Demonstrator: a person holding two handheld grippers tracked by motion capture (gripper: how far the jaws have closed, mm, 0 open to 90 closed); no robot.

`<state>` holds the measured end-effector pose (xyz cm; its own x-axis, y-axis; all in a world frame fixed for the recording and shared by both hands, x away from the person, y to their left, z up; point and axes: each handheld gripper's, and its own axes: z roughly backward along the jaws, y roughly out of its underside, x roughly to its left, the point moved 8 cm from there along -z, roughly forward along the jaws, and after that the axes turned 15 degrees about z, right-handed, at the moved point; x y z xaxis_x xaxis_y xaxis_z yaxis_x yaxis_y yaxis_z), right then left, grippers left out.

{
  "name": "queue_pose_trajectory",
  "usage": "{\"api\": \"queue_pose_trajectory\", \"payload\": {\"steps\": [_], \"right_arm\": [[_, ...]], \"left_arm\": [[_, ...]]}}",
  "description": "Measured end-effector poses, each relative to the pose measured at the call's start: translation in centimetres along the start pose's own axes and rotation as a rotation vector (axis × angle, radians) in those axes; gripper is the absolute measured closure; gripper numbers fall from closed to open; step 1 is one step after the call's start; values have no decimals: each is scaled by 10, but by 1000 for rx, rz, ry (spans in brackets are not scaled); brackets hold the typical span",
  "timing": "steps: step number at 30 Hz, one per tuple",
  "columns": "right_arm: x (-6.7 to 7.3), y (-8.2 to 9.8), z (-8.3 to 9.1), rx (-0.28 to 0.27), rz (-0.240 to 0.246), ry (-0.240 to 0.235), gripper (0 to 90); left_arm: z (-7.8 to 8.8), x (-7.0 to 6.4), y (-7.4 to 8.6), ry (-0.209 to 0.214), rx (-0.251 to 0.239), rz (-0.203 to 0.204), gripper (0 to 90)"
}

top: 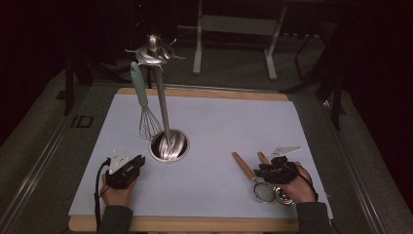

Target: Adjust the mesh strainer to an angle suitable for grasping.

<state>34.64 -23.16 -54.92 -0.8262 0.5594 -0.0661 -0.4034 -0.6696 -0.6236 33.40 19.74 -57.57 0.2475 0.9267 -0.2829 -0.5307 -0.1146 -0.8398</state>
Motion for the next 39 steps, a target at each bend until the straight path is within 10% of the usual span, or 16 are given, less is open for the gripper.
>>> {"api": "queue_pose_trajectory", "payload": {"steps": [18,39], "right_arm": [[14,-7,-13,52,-15,-90,762],[24,-13,-32,207,-54,-169,642]], "left_arm": [[1,-1,0,0,-10,-6,780],[1,-1,0,0,-9,-8,779]]}}
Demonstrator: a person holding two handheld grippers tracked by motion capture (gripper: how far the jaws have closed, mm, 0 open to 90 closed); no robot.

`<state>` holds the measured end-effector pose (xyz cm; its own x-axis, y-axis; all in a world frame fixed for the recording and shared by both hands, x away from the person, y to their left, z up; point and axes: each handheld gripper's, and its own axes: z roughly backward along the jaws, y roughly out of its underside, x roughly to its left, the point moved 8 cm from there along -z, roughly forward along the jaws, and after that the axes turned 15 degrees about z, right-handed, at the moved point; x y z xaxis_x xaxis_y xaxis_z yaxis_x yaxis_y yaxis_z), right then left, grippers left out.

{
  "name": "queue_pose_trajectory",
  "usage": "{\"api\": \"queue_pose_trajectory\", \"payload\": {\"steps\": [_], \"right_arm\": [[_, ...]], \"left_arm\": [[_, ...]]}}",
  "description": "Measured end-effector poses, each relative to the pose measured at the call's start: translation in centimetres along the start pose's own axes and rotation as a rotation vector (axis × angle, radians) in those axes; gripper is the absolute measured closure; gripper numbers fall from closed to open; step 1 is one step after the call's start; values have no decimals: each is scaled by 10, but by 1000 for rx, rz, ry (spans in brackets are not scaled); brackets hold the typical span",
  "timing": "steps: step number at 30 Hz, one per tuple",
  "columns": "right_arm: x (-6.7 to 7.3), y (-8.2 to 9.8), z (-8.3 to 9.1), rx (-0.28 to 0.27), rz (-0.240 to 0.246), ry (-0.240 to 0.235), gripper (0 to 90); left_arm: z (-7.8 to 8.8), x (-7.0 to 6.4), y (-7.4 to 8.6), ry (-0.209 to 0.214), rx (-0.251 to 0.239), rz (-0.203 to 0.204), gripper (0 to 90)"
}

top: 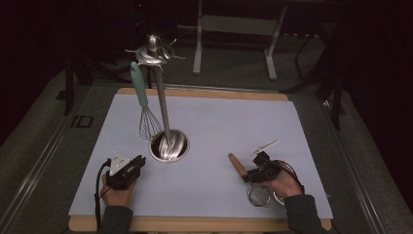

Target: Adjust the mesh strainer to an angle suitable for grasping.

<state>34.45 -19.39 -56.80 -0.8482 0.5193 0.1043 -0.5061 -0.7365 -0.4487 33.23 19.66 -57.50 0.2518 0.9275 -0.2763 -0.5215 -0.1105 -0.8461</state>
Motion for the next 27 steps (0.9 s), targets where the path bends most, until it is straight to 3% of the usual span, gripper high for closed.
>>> {"api": "queue_pose_trajectory", "payload": {"steps": [7,12,27], "right_arm": [[7,-6,-11,76,-17,-46,653],[9,-11,-12,82,-39,-59,699],[7,-34,5,-27,4,-43,716]], "left_arm": [[0,0,0,0,0,0,776],[0,0,0,1,-1,1,775],[0,0,0,0,-1,0,774]]}}
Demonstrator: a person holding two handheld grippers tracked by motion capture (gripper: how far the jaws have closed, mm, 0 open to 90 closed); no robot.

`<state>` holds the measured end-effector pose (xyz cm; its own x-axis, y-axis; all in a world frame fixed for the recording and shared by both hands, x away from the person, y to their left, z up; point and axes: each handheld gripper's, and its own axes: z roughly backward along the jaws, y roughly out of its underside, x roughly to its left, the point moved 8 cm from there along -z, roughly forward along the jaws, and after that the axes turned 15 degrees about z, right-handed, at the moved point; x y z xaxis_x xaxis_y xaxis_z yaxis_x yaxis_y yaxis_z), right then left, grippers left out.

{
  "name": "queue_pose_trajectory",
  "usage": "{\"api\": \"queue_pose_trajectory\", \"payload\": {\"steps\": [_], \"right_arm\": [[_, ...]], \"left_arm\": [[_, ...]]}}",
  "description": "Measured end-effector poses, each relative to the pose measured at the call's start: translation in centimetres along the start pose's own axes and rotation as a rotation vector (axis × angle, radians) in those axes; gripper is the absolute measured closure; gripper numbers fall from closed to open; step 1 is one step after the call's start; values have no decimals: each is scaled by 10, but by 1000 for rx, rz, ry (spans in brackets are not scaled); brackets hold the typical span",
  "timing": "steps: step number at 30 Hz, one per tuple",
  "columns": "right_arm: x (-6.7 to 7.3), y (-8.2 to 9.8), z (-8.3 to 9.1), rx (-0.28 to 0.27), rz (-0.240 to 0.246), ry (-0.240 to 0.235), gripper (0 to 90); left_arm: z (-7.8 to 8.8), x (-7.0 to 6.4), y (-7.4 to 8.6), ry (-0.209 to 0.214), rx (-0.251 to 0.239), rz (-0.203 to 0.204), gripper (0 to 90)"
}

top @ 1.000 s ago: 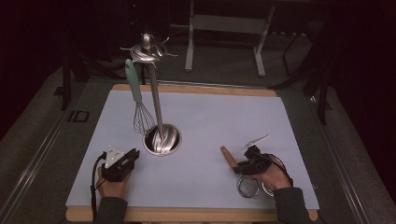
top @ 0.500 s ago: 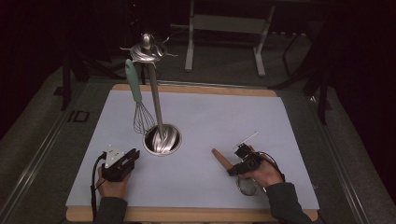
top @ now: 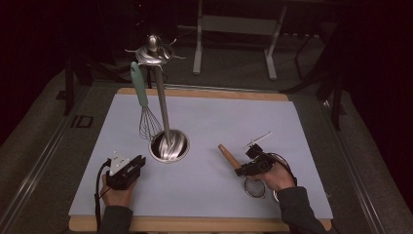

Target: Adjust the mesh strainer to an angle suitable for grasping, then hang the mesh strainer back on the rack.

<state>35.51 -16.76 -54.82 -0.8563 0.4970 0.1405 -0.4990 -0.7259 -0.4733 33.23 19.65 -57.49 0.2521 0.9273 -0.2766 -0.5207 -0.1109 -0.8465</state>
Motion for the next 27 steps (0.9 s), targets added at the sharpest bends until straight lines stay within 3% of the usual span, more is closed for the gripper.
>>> {"api": "queue_pose_trajectory", "payload": {"steps": [10,21,27], "right_arm": [[-7,-7,10,-69,10,46,716],[-13,-11,11,-117,29,13,716],[-20,-15,15,-139,33,18,716]], "left_arm": [[0,0,0,1,0,1,774],[0,0,0,3,-5,4,774],[0,0,0,2,-4,2,774]]}}
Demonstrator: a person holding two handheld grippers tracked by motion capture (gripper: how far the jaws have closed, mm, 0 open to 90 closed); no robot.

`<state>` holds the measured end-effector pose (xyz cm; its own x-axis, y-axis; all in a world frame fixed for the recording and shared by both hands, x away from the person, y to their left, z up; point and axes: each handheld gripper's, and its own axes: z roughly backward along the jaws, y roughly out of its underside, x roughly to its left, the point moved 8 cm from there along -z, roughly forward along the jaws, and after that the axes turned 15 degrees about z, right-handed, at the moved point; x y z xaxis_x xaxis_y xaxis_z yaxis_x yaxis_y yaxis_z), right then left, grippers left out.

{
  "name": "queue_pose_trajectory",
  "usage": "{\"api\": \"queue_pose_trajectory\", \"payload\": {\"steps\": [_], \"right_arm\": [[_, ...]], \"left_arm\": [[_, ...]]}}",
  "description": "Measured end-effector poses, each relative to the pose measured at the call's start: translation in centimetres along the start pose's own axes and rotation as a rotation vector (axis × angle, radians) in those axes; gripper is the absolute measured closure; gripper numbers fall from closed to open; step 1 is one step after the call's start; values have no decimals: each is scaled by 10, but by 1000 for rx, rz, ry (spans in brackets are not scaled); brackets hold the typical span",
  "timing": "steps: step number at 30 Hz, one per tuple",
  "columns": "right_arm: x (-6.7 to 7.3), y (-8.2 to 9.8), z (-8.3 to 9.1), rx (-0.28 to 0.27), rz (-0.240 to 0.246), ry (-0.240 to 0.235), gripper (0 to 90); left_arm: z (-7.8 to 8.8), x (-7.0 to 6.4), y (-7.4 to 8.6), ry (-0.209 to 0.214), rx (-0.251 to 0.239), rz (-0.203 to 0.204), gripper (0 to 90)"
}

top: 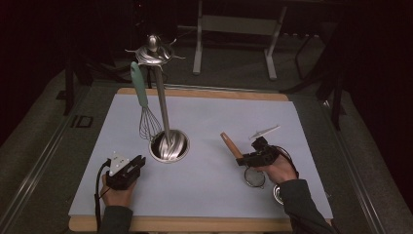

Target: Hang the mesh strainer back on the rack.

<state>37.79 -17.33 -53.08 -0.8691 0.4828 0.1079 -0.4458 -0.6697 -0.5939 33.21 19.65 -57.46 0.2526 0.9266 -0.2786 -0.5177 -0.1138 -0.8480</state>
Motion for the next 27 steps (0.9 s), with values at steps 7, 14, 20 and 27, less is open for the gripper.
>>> {"api": "queue_pose_trajectory", "payload": {"steps": [7,14,20,27], "right_arm": [[-5,-8,4,-35,20,1,716],[-8,-16,1,-18,58,-14,716],[-11,-24,2,-43,78,-17,716],[-14,-33,2,-77,96,-16,716]], "left_arm": [[0,0,0,0,0,0,774],[0,0,0,1,-1,1,774],[0,0,0,0,-1,0,774],[0,0,0,0,-1,0,774]]}}
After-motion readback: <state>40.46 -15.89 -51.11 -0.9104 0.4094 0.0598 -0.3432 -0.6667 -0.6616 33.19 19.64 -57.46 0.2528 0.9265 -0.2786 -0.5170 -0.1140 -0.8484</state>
